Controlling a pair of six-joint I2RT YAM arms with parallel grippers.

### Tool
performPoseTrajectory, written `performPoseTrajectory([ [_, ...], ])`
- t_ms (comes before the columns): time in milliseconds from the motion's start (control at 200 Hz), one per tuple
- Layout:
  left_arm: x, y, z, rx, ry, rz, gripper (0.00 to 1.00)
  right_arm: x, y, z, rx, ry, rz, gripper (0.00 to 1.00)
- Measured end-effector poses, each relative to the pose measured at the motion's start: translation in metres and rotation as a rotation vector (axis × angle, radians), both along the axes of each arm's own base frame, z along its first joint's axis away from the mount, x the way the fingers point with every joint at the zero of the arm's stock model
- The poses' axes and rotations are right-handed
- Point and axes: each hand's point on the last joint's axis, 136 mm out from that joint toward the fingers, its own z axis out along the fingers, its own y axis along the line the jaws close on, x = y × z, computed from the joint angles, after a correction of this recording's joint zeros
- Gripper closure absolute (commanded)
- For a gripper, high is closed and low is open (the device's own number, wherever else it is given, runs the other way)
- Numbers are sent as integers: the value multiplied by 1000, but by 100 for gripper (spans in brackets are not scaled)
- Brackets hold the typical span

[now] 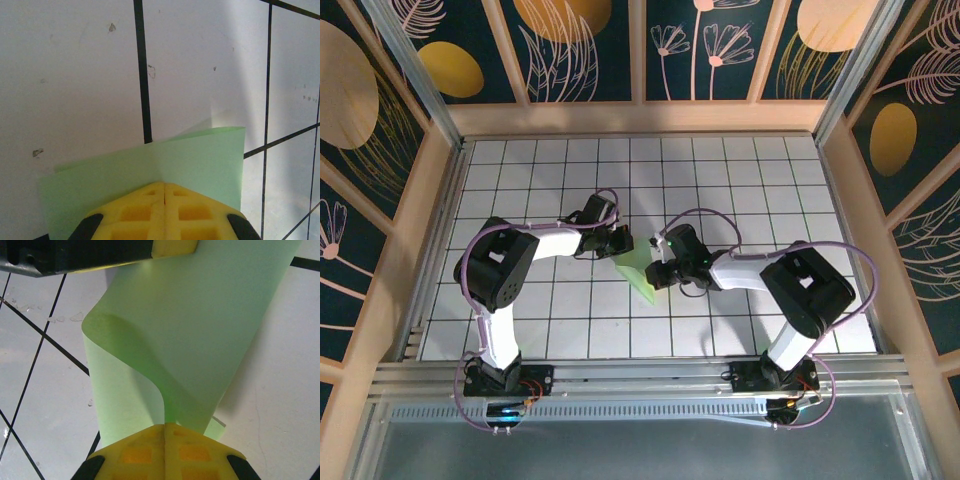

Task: Fold a paper plane with a square sheet of paper (fold left side to right side)
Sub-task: Third fold the triangle at the center of the table.

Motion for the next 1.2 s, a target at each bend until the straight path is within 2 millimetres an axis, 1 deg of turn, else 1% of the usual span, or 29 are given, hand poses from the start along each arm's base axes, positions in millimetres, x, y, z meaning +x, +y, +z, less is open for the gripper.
performPoseTrajectory([
  [520, 0, 0, 0, 2, -2, 1, 97, 0, -1, -5, -13, 6, -5, 100],
  [641, 0, 0, 0, 1, -3, 1, 94, 0, -2, -9, -20, 14, -4, 100],
  [926, 2, -2, 5, -3, -17, 4, 81, 1, 0, -10, -19, 16, -2, 100],
  [1056, 5, 3, 16, 2, -37, 20, 78, 1, 0, -10, -19, 17, -2, 100],
  [1116, 9, 5, 28, -6, -63, 32, 78, 1, 0, -10, -19, 18, -2, 100],
  [1201, 16, 11, 54, -20, -118, 57, 83, 1, 1, -10, -19, 18, -1, 100],
])
